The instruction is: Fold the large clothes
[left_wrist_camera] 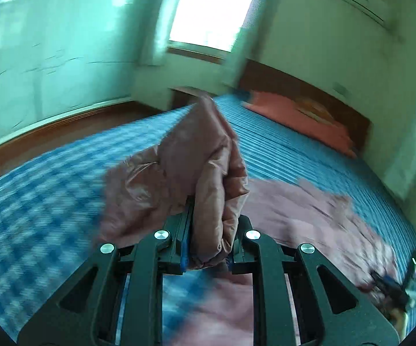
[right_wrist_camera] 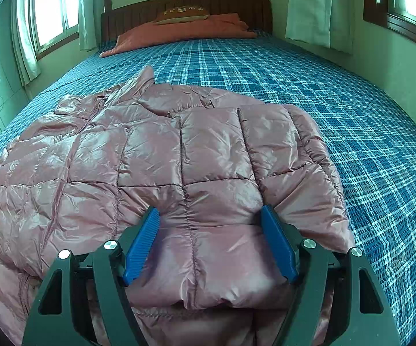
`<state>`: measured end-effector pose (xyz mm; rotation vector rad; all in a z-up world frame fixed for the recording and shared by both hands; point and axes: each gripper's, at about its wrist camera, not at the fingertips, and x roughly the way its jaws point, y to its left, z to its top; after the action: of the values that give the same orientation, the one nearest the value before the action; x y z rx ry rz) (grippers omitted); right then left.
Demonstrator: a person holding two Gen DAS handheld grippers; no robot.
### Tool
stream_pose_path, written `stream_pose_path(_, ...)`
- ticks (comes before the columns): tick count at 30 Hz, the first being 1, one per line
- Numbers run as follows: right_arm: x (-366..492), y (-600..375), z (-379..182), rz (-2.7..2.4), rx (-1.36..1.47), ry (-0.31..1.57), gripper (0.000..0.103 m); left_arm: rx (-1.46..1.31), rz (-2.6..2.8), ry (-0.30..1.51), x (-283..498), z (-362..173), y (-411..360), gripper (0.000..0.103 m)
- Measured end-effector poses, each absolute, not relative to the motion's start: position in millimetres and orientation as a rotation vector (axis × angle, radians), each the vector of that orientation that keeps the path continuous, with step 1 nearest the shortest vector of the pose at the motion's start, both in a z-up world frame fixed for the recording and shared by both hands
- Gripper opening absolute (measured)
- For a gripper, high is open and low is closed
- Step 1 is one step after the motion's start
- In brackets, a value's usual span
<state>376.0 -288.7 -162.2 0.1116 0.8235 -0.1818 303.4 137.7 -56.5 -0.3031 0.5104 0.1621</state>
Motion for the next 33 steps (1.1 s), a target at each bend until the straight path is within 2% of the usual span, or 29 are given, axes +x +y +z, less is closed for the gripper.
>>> stream_pose_path(6, 375.6, -289.0, -161.9, -0.181, 0.118, 0.82, 0.072, -0.139, 0.001, 0.577, 329.5, -80.3, 23.0, 0.017)
stream_pose_path(14, 375.8, -290.4, -162.3, -0.179, 0.124, 0.817, 0.072, -0.002, -0.094, 0.679, 345.6, -129.0, -74.3, 0.019)
stream_pose_path(15, 375.9, -290.3, -162.4, -0.18, 0.124, 0.816, 0.072, 0.013, -0.095, 0.69, 350.4, -130.7, -74.0, 0.021)
stream_pose_path(17, 375.8, -290.1, -162.5, -0.181, 0.122, 0.817, 0.072, 0.038, -0.101, 0.705, 352.3, -135.5, -82.5, 0.041)
stream_pose_path(19, 375.7, -289.5, -162.8, -0.182, 0.12, 0.818, 0.072, 0.045, -0.107, 0.703, 349.4, -135.9, -83.5, 0.053)
stream_pose_path(28, 365.6, -281.2, -138.3, -0.2, 0.13, 0.794, 0.072, 0.048, -0.124, 0.642, 303.9, -98.6, -59.5, 0.071)
stream_pose_path(33, 352.2, -241.2, -113.6, -0.071, 0.201, 0.768, 0.072, 0.024, -0.027, 0.617, 279.1, -87.8, 2.9, 0.072)
